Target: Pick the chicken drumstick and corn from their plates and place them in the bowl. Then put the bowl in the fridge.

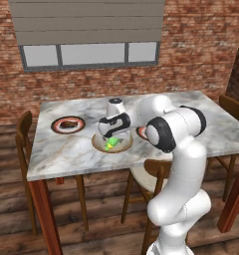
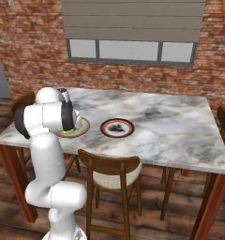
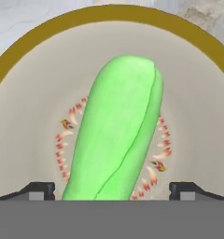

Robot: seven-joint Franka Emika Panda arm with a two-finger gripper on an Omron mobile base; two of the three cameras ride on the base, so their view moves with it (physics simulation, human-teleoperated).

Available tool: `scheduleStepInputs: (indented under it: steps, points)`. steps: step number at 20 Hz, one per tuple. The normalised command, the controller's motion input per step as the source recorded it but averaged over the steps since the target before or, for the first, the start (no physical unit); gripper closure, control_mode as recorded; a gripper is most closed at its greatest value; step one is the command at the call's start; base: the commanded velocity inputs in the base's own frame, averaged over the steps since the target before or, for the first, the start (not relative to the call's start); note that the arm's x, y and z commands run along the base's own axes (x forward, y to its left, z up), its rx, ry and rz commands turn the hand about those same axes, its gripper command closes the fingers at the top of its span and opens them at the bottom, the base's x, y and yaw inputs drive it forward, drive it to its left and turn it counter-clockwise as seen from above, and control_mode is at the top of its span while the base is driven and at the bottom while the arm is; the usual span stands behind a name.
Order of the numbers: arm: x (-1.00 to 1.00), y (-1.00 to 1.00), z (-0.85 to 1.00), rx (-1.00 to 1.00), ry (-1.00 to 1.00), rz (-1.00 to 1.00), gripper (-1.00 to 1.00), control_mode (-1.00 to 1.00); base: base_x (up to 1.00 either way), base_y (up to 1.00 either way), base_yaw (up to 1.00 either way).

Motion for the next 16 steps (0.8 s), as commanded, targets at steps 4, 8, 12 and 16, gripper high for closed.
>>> scheduleStepInputs:
  steps: [4, 8, 12, 16]
  points:
    - [-0.25, 0.0, 0.36, -0.02, -0.03, 0.0, -1.0, -1.0, 0.0, 0.0, 0.0]
    - [-0.53, 0.0, 0.44, 0.0, -0.09, 0.0, -1.0, -1.0, 0.0, 0.0, 0.0]
    - [-0.62, 0.0, 0.21, 0.0, -0.02, -0.07, -1.0, -1.0, 0.0, 0.0, 0.0]
    - [-0.76, 0.0, 0.08, 0.0, -0.01, -0.08, -1.0, -1.0, 0.0, 0.0, 0.0]
